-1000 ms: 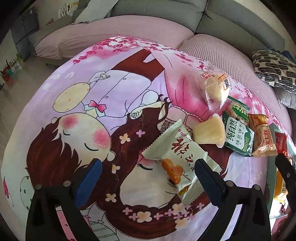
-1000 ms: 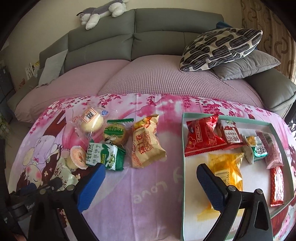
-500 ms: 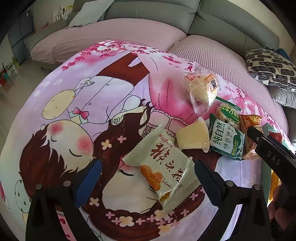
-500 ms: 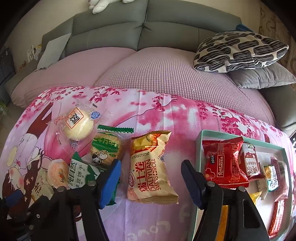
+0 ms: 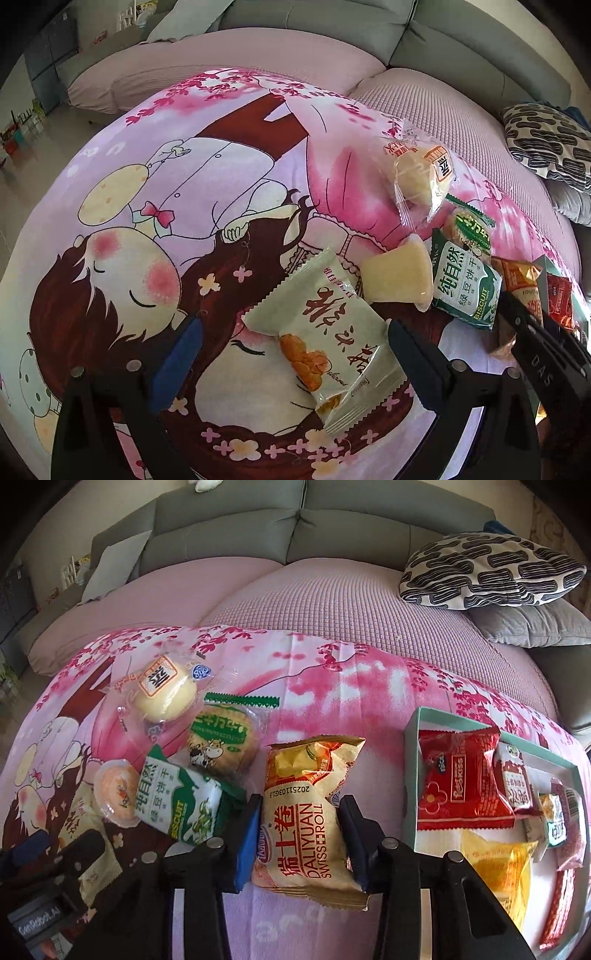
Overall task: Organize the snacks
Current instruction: 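Grasp the yellow Swiss roll packet with the right tool while the left tool reaches the white biscuit packet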
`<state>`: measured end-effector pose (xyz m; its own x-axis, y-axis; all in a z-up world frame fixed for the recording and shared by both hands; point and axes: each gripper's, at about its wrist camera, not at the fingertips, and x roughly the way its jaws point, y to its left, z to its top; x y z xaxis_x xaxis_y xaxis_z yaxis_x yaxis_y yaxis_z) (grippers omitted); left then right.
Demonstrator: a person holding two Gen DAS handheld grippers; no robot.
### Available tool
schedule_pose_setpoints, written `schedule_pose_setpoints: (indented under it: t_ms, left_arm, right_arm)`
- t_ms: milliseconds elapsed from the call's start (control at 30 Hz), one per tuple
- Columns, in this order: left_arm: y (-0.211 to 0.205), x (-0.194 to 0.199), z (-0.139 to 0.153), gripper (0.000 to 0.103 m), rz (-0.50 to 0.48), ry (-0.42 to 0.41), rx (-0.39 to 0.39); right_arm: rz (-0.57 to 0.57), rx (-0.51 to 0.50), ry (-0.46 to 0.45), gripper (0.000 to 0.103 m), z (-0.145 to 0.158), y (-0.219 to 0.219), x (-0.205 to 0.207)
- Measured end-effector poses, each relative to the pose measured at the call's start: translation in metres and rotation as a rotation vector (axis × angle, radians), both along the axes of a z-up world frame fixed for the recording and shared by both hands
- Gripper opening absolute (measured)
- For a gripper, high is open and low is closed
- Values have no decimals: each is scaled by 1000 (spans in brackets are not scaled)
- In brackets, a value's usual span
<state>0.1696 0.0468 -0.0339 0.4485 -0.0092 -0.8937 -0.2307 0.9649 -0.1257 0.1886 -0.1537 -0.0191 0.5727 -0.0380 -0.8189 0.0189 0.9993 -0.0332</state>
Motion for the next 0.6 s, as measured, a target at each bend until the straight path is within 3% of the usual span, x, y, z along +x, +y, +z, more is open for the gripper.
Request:
schedule_pose_setpoints:
  t_ms: [600]
  left_arm:
    - [2,7,-8,100,43,18,-18]
  right_arm:
    - [-33,41,40,44,4,5,-74]
